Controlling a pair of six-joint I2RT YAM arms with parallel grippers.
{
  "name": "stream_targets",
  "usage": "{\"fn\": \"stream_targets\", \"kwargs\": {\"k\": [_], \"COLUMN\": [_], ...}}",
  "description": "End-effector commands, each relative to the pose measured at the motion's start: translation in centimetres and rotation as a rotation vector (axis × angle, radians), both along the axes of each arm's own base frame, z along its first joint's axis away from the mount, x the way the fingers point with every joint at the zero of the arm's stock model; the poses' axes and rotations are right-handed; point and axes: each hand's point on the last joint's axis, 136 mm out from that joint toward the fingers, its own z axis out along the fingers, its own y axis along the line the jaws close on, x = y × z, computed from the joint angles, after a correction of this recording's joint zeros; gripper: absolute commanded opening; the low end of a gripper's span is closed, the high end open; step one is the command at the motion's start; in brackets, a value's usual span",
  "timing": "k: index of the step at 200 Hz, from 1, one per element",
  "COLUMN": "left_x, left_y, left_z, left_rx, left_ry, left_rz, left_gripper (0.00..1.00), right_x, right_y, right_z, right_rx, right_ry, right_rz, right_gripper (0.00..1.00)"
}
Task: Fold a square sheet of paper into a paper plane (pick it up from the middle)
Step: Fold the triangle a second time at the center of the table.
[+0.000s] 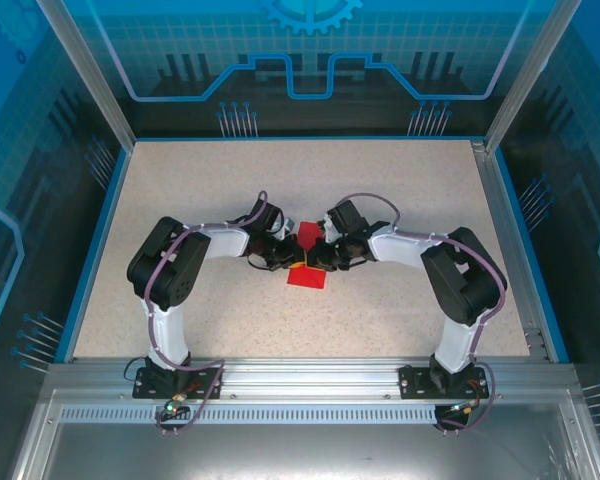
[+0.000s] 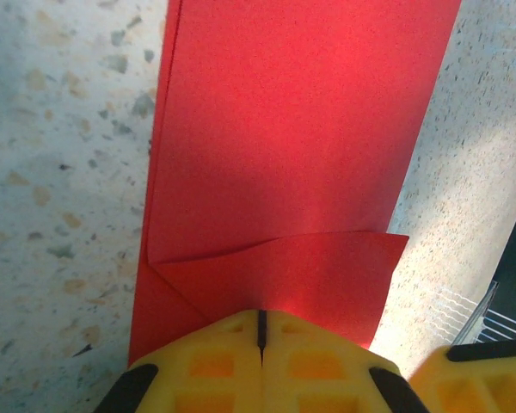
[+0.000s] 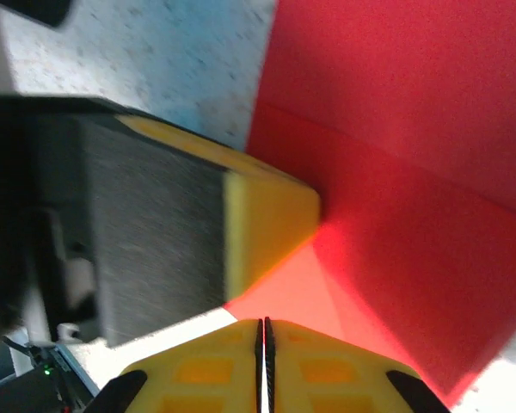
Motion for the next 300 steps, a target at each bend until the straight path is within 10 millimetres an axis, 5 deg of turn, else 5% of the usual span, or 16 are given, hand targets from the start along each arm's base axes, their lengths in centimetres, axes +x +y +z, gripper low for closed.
{"fn": "stream_targets", "kwargs": {"k": [1, 59, 179, 260, 300], "left_x": [-0.3, -0.2, -0.3, -0.2, -0.3], "left_y": [0.7, 0.6, 0.6, 0.5, 0.5], "left_z": [-0.8, -0.5, -0.7, -0.7, -0.8], "left_rx": [0.04, 0.031, 0.032, 0.021, 0.024], "left_ry": [0.012, 0.009, 0.018, 0.018, 0.022], "left_rz": [-0.003, -0.003, 0.002, 0.002, 0.005], "left_gripper": [0.03, 0.03, 0.03, 0.03, 0.03], "right_x": [-0.1, -1.6, -0.1, -0.9, -1.3], "right_y": [0.2, -0.7, 1.1, 0.3, -0.4], "right_z": [-1.5, -4.5, -1.3, -5.6, -6.0], "right_rx": [-0.026, -0.075, 0.01, -0.086, -0.123], "right_ry": [0.048, 0.099, 0.027, 0.093, 0.097], "right_rz": [-0.006, -0.012, -0.003, -0.019, -0.018], "right_gripper": [0.12, 0.1, 0.09, 0.1, 0.1]}}
